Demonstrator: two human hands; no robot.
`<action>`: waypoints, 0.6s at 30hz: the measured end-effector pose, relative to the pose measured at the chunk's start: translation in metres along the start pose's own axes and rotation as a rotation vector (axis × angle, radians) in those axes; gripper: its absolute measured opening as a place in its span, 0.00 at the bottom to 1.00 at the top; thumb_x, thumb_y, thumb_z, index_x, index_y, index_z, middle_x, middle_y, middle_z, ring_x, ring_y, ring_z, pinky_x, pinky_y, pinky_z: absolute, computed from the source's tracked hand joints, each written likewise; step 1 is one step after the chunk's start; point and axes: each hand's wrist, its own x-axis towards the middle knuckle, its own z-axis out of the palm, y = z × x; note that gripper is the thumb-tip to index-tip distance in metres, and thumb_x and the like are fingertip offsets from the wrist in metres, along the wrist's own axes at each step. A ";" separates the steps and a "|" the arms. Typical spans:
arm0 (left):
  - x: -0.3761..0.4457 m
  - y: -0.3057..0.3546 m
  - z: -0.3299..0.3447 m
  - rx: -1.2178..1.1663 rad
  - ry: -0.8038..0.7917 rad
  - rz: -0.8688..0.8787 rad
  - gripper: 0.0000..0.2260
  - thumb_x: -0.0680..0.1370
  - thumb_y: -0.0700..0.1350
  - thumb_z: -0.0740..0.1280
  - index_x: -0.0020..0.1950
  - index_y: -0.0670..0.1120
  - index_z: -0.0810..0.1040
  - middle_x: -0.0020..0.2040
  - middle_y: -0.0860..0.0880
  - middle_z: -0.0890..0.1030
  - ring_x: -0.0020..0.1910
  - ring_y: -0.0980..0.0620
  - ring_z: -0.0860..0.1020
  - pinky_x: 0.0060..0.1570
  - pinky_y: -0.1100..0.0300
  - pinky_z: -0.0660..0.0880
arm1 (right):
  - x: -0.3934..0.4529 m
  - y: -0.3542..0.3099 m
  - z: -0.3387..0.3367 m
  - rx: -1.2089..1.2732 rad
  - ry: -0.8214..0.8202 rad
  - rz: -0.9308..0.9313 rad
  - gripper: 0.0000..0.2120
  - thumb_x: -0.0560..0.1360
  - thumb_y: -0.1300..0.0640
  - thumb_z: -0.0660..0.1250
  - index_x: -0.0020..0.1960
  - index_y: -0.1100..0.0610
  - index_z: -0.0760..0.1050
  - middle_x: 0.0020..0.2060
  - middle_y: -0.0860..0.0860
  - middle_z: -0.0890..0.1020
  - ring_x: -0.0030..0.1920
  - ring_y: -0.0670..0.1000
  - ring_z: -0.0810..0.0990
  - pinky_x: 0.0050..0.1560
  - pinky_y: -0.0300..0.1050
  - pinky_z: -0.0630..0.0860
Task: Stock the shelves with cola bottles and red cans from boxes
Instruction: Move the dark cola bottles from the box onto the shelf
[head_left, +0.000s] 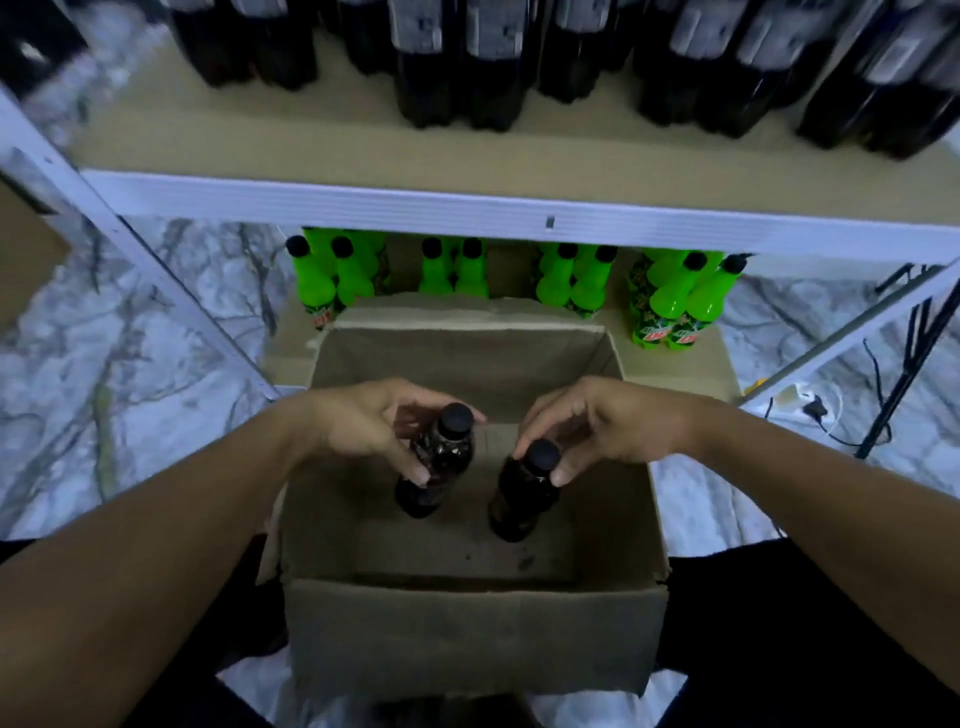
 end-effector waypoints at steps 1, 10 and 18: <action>-0.011 0.015 -0.002 -0.021 0.034 0.052 0.35 0.71 0.24 0.74 0.75 0.44 0.72 0.70 0.45 0.79 0.70 0.52 0.76 0.70 0.57 0.73 | -0.005 -0.013 -0.005 0.038 0.053 -0.028 0.19 0.70 0.66 0.78 0.60 0.61 0.82 0.56 0.56 0.82 0.58 0.54 0.82 0.59 0.46 0.78; -0.046 0.110 0.011 -0.075 0.503 0.483 0.30 0.73 0.30 0.67 0.72 0.51 0.71 0.62 0.54 0.81 0.64 0.55 0.77 0.63 0.63 0.72 | -0.009 -0.105 -0.019 0.344 0.626 -0.379 0.18 0.76 0.64 0.71 0.65 0.60 0.78 0.59 0.56 0.84 0.61 0.49 0.80 0.62 0.40 0.75; -0.053 0.178 -0.014 -0.012 0.981 0.733 0.10 0.72 0.41 0.74 0.49 0.46 0.76 0.45 0.47 0.82 0.46 0.55 0.80 0.52 0.61 0.76 | 0.027 -0.185 -0.031 0.276 0.901 -0.600 0.15 0.80 0.57 0.66 0.66 0.54 0.77 0.57 0.55 0.84 0.59 0.51 0.82 0.58 0.39 0.76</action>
